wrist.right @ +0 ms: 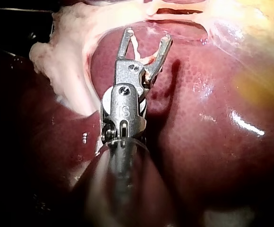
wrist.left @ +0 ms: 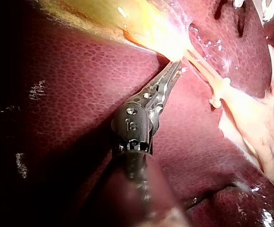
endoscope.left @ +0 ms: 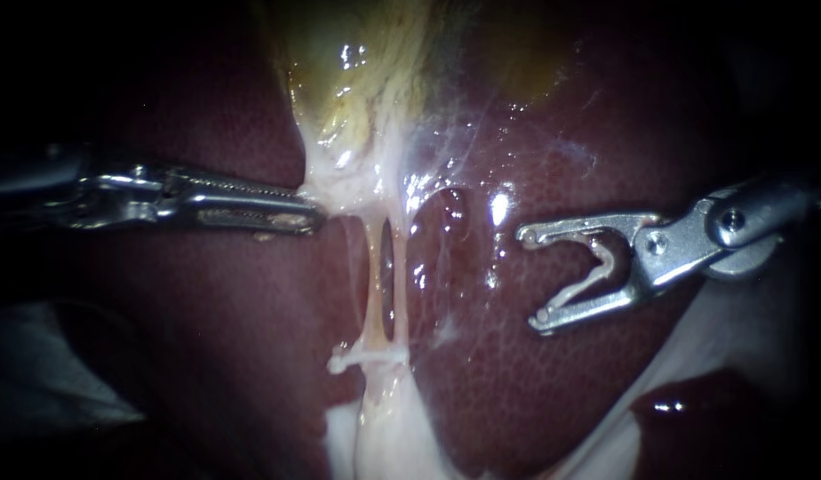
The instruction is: Clipping second clip left tube
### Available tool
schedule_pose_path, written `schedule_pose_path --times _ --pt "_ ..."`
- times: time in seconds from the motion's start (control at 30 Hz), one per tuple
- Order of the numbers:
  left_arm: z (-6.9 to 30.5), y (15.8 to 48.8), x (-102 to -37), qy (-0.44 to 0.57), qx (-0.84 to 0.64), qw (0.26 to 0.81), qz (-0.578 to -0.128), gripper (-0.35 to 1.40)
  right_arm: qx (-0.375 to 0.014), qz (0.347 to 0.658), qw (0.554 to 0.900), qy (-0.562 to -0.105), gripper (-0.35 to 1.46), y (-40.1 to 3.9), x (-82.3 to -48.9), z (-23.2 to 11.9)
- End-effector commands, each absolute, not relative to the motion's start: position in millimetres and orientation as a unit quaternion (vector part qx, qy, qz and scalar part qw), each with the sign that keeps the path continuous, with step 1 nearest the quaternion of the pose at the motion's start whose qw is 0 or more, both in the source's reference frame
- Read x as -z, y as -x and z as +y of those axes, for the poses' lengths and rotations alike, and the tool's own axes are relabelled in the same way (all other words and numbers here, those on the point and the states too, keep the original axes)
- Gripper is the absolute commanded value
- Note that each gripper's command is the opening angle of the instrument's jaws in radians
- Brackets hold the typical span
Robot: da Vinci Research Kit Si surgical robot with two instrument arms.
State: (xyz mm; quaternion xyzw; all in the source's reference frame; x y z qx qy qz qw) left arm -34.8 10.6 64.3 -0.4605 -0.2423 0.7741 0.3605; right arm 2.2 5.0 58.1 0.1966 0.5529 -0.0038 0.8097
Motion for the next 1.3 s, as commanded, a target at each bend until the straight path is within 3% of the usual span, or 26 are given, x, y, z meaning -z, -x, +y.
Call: schedule_pose_path --times 0.03,0.37,0.63,1.07,1.3 --pt "10.8 34.5 -64.0 0.460 -0.774 0.360 -0.243 -0.35 0.004 0.553 0.810 -0.196 0.48 -2.2 -58.1 5.1" --pt "12.7 30.9 -58.2 0.470 -0.762 0.372 -0.244 -0.35 0.004 0.553 0.810 -0.196 0.48 -2.2 -58.1 5.0" --pt "12.7 30.7 -57.4 0.474 -0.762 0.371 -0.239 -0.35 0.002 0.552 0.810 -0.195 0.49 -3.3 -57.6 4.7" --pt "12.8 30.9 -57.4 0.474 -0.762 0.371 -0.239 -0.35 -0.115 0.528 0.796 -0.274 0.50 -10.1 -57.7 2.6" --pt "12.8 31.0 -57.4 0.474 -0.762 0.371 -0.239 -0.35 -0.144 0.519 0.785 -0.306 0.50 -13.7 -60.2 0.5"
